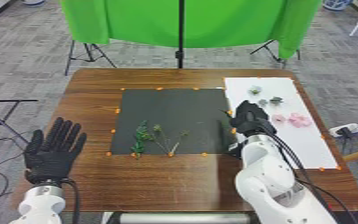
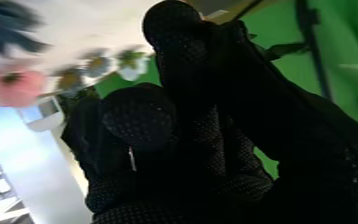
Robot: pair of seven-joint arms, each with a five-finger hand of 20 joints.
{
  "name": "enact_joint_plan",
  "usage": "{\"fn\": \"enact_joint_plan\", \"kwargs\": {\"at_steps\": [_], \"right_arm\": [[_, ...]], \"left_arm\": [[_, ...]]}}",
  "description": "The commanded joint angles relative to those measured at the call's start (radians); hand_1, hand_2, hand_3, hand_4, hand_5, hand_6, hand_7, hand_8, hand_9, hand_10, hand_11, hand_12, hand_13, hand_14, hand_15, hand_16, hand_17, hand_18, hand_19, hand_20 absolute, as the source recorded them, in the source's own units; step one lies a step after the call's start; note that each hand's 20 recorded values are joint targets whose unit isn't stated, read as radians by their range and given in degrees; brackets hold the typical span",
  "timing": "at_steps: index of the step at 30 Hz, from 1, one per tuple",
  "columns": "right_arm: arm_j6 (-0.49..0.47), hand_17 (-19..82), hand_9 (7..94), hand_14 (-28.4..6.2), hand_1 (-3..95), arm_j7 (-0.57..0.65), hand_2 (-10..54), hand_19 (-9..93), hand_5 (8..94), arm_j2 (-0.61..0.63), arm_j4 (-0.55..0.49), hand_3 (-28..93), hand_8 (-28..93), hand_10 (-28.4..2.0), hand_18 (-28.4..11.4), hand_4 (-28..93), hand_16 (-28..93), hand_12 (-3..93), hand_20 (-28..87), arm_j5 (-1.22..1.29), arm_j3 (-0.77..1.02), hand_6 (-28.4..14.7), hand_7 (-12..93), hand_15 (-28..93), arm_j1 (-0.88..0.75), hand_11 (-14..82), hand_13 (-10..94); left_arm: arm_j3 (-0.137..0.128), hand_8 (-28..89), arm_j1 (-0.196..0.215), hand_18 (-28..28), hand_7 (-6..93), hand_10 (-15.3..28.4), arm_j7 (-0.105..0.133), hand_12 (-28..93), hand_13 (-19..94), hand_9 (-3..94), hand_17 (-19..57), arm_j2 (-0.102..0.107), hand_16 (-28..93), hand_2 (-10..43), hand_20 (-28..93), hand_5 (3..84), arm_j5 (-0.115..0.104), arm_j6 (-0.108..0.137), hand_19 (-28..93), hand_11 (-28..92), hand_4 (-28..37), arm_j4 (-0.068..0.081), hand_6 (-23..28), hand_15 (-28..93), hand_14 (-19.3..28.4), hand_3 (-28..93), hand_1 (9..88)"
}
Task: Arrange flowers
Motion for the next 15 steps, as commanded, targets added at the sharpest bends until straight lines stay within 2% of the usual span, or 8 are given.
{"fn": "enact_joint_plan", "kwargs": {"at_steps": [1, 7, 9, 12, 15], "right_arm": [[-0.018, 44, 90.9, -11.0, 55.1, -0.056, -9.5, 93, 78.9, -0.063, 0.005, 82, 12, -11.7, -28.4, -25, 38, 41.9, 63, -0.077, -0.091, -1.2, 49, 68, -0.005, 13.4, 77], [-0.068, 43, 90.4, -11.3, 55.4, -0.029, -9.5, 93, 77.8, -0.072, 0.028, 82, 13, -11.9, -28.4, -25, 38, 42.5, 63, -0.073, -0.091, -1.1, 51, 68, -0.029, 13.8, 77], [-0.077, 43, 89.6, -11.3, 55.2, -0.022, -9.5, 93, 76.5, -0.069, 0.028, 82, 13, -12.2, -28.4, -25, 38, 43.0, 63, -0.073, -0.09, -0.9, 52, 68, -0.041, 14.3, 76], [-0.067, 42, 85.5, -12.3, 52.9, -0.003, -9.5, 93, 71.3, -0.075, 0.036, 80, 11, -13.1, -28.4, -24, 35, 42.5, 63, -0.071, -0.082, -1.6, 57, 72, -0.051, 18.0, 74], [-0.058, 42, 79.6, -13.6, 49.9, 0.005, -9.5, 93, 65.3, -0.076, 0.029, 80, 9, -14.7, -28.2, -25, 31, 40.4, 64, -0.07, -0.07, -3.7, 56, 75, -0.063, 22.7, 71]], "left_arm": [[0.008, -10, 0.005, 13.9, 11.2, 14.3, -0.022, 8, 29, 40.1, -8.1, 0.003, -8, 19.5, 11, 47.1, 0.004, -0.002, 37, 21, -28.3, 0.008, 9.7, 35, 15.5, 74, 25.6], [0.004, -10, 0.007, 13.9, 11.0, 14.4, -0.021, 8, 29, 40.0, -8.0, 0.005, -8, 19.5, 11, 47.1, 0.006, 0.001, 37, 21, -28.3, 0.008, 9.8, 35, 15.5, 74, 25.6], [0.002, -10, 0.014, 13.9, 11.0, 14.4, -0.017, 8, 29, 40.0, -8.0, 0.003, -8, 19.6, 11, 47.1, -0.001, 0.005, 37, 21, -28.3, 0.005, 9.8, 35, 15.5, 74, 25.6], [0.006, -10, 0.01, 13.9, 11.2, 14.4, -0.021, 8, 29, 40.0, -8.0, -0.002, -8, 19.6, 11, 47.1, 0.0, 0.004, 37, 21, -28.3, 0.009, 9.8, 35, 15.5, 74, 25.6], [0.006, -10, 0.013, 13.9, 11.1, 14.5, -0.021, 8, 29, 40.0, -8.0, -0.001, -8, 19.6, 11, 47.1, 0.002, 0.003, 37, 21, -28.3, 0.007, 9.9, 36, 15.5, 74, 25.6]]}}
